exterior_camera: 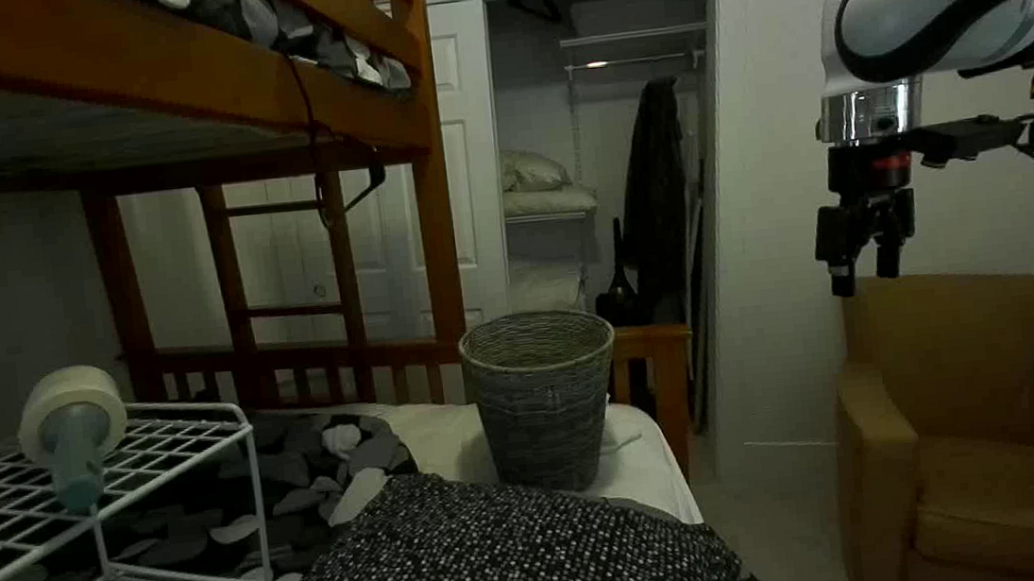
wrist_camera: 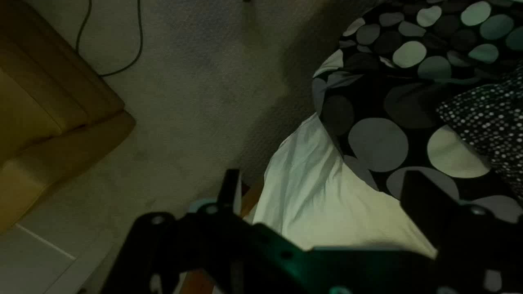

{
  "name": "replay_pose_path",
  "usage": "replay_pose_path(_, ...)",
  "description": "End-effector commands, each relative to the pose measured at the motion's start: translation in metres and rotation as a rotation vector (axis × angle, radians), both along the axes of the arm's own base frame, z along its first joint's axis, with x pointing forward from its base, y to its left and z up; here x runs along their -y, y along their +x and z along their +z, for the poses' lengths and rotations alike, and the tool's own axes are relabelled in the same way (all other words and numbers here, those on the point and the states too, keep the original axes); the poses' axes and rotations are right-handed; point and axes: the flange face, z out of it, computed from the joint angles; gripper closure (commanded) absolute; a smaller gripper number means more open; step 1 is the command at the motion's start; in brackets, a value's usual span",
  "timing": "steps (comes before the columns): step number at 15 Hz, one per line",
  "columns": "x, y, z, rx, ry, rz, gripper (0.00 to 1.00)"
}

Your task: Move the cable in the plastic to the top rack

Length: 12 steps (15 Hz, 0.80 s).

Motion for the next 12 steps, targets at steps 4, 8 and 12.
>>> replay_pose_path(4,0.0,0.0,0.001,-0.001,0.0,0.0,0.0)
replay_pose_path(8,-0.022,0.011,-0.004,0.012,0.009,0.08,0.0)
replay_pose_path(12,-0.13,0.026,-0.007,0.043,0.059,0.32,0.0)
